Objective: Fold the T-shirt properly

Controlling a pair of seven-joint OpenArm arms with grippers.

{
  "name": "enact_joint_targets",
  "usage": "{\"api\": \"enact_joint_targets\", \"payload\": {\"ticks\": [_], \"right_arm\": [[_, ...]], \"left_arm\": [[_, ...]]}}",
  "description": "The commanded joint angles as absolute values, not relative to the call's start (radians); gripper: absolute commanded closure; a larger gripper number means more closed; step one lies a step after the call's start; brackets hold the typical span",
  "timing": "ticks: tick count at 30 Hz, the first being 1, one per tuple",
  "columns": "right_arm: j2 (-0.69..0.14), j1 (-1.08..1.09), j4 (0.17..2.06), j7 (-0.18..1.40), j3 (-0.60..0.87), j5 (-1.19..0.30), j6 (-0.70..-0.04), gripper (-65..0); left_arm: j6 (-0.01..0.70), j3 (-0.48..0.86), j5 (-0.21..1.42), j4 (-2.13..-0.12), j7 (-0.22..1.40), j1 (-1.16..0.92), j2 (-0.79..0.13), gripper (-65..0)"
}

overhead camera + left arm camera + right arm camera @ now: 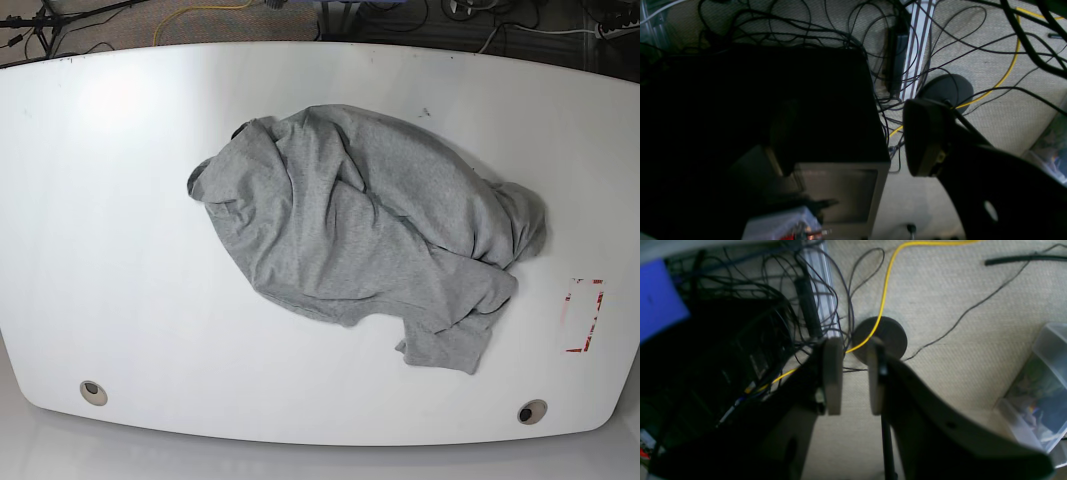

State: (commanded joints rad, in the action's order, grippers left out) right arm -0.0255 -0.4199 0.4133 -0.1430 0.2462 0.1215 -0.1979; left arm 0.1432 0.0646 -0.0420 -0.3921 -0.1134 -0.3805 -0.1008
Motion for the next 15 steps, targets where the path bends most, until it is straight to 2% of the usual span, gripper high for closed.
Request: {"api": "enact_joint_targets", "payload": {"ticks": [13,15], "right_arm": [[-0.025,-0.468,0.456,-0.179,0.245,0.125,-0.21,-18.6],[-0.025,-0.496,0.477,-0.181,0.243,0.118,-0.209,-23.6]], "left_arm": [[0.136,0.062,-0.041,-0.485,-0.159,-0.455,-0.106,-43.8],[0.137,0.064,-0.042,-0.507,-0.184,-0.471,-0.1,-44.1]]}}
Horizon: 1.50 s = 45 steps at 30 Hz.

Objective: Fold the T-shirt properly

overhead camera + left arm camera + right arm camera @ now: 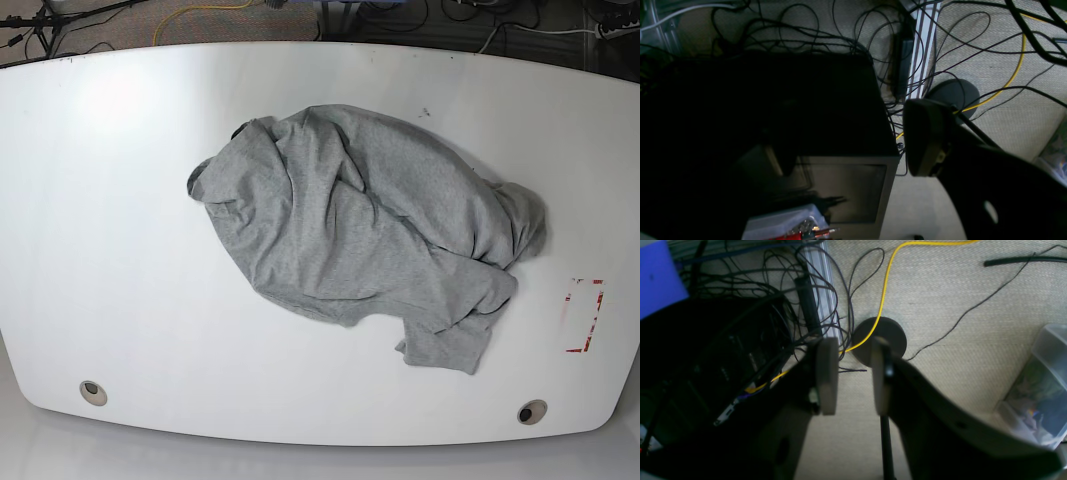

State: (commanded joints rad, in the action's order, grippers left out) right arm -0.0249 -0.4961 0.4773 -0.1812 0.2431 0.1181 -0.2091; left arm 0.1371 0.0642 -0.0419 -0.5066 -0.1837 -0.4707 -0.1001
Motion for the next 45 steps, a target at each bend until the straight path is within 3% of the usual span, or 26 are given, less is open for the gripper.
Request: {"api": "enact_joint_targets", "payload": {"ticks": [20,28,32,36,45], "right_arm": [[-0.002,-0.555,0.62,-0.162,0.243,0.121,-0.217,-22.2],[-0.003,-0.576,0.626,-0.157,0.241,0.129,-0.218,-8.5],[-0.003,-0.614,0.678,-0.16,0.242,0.129,-0.222,-10.0],[0.0,-0.675,0.77,-0.169,0.241,0.124,-0.224,-16.0],[0.0,-0.732,0.852,-0.168,0.239,0.123,-0.229,-18.3]], "left_arm": [[0.133,0.088,-0.053,-0.538,-0.209,-0.468,-0.094,-44.7],[0.13,0.086,-0.053,-0.544,-0.209,-0.468,-0.09,-44.2],[0.129,0.09,-0.054,-0.597,-0.213,-0.501,-0.089,-44.3],[0.135,0.087,-0.048,-0.733,-0.213,-0.59,-0.09,-44.5],[0.135,0.081,-0.046,-0.846,-0.214,-0.661,-0.088,-44.5]]}}
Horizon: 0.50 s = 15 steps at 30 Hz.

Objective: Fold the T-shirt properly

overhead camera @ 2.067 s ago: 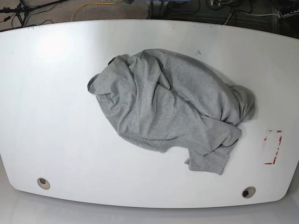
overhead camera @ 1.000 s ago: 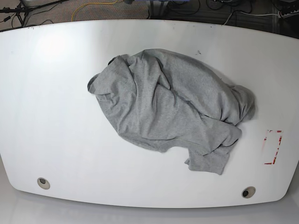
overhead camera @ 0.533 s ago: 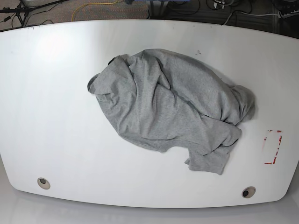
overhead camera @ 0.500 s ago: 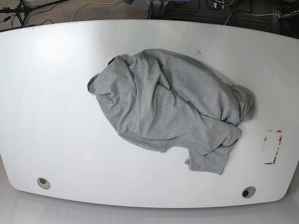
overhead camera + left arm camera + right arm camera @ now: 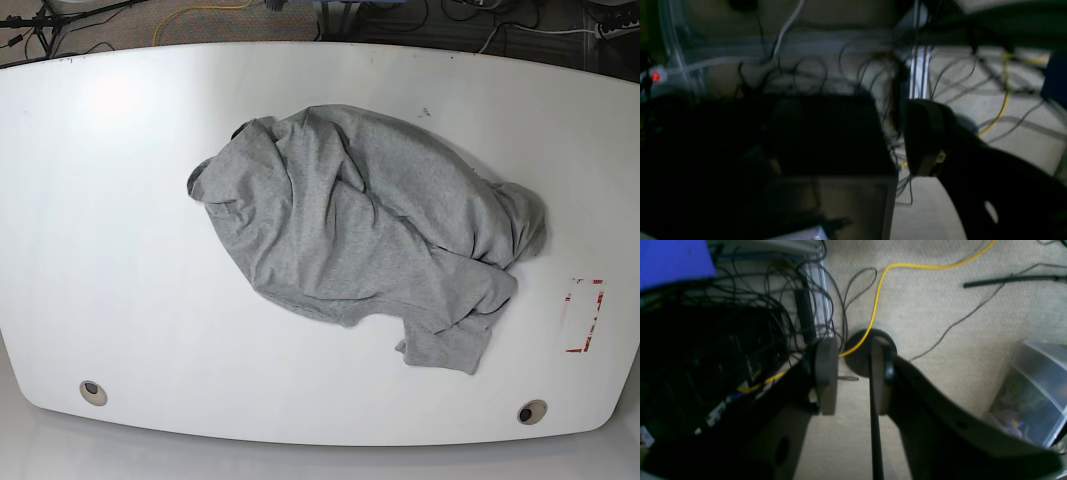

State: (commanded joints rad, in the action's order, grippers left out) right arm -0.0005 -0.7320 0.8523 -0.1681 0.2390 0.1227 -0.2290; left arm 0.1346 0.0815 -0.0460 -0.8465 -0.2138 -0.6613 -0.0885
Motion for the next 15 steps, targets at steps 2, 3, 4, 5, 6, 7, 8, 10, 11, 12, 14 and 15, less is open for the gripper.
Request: {"api": "enact_joint_targets", "payload": {"ticks": [2,3,4,5,6,7,8,10,11,12,14,15], "right_arm": [[-0.001,-0.752,0.882,-0.166,0.237,0.122,-0.228,-18.8],[-0.001,-0.768,0.906,-0.164,0.236,0.122,-0.227,-19.2],[0.0,-0.771,0.913,-0.164,0.236,0.122,-0.227,-19.2],[0.0,-0.775,0.92,-0.164,0.235,0.122,-0.227,-19.2],[0.0,-0.779,0.926,-0.164,0.235,0.121,-0.227,-19.2],[0.001,-0.783,0.933,-0.164,0.235,0.121,-0.226,-19.1],[0.001,-0.786,0.942,-0.163,0.236,0.12,-0.226,-19.1],[0.003,-0.794,0.959,-0.162,0.236,0.12,-0.225,-19.1],[0.003,-0.799,0.968,-0.16,0.235,0.12,-0.224,-19.1],[0.004,-0.804,0.979,-0.16,0.235,0.12,-0.224,-19.1],[0.01,-0.822,1.007,-0.163,0.235,0.123,-0.225,-18.7],[0.014,-0.834,1.025,-0.167,0.235,0.126,-0.225,-18.3]], "left_arm": [[0.133,0.075,-0.046,-0.875,-0.216,-0.682,-0.09,-44.5],[0.132,0.07,-0.046,-0.895,-0.216,-0.697,-0.091,-44.5],[0.132,0.07,-0.046,-0.9,-0.217,-0.7,-0.091,-44.5],[0.133,0.07,-0.045,-0.906,-0.217,-0.704,-0.092,-44.5],[0.133,0.07,-0.045,-0.91,-0.217,-0.707,-0.092,-44.5],[0.134,0.071,-0.045,-0.915,-0.217,-0.71,-0.092,-44.5],[0.134,0.071,-0.044,-0.92,-0.217,-0.713,-0.093,-44.5],[0.134,0.072,-0.044,-0.93,-0.216,-0.717,-0.094,-44.4],[0.134,0.072,-0.045,-0.935,-0.217,-0.719,-0.095,-44.4],[0.135,0.073,-0.045,-0.94,-0.217,-0.723,-0.095,-44.4],[0.134,0.077,-0.043,-0.957,-0.218,-0.736,-0.097,-44.2],[0.134,0.082,-0.041,-0.969,-0.219,-0.746,-0.098,-44.0]]}}
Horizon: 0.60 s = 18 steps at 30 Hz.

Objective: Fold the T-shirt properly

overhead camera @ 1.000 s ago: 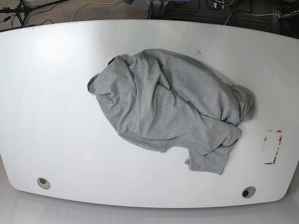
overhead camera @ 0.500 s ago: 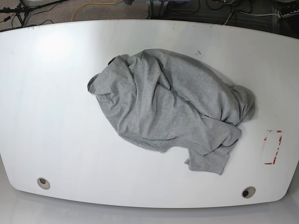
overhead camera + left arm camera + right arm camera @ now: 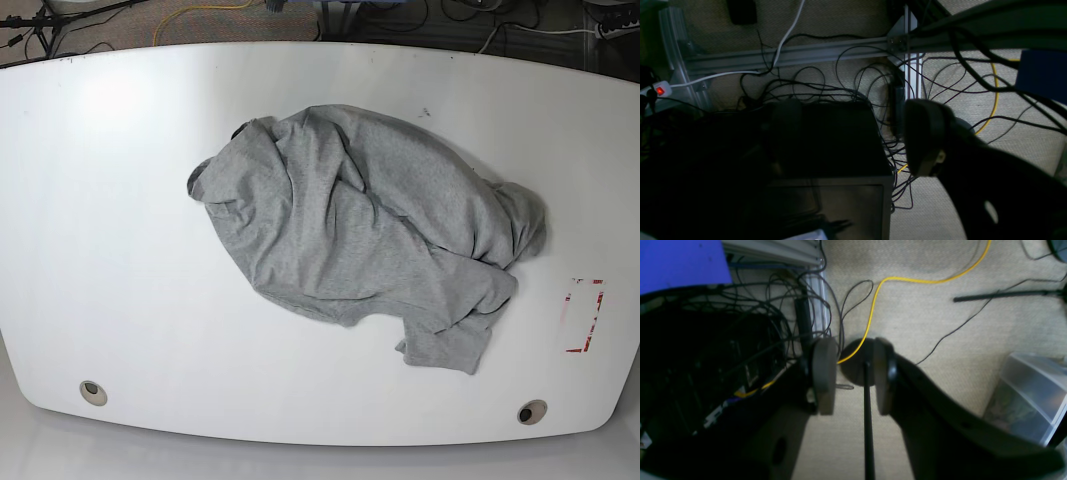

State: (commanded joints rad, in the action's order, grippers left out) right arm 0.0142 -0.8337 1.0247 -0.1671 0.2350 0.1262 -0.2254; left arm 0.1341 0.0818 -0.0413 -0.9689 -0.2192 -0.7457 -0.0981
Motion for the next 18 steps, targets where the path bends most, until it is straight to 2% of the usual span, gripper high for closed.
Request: {"api": "enact_joint_targets", "payload": {"ticks": [18], "right_arm": [[0.019,-0.887,1.125,-0.171,0.234,0.127,-0.226,-16.4]], "left_arm": [[0.132,0.082,-0.031,-1.059,-0.222,-0.777,-0.117,-43.1]]}}
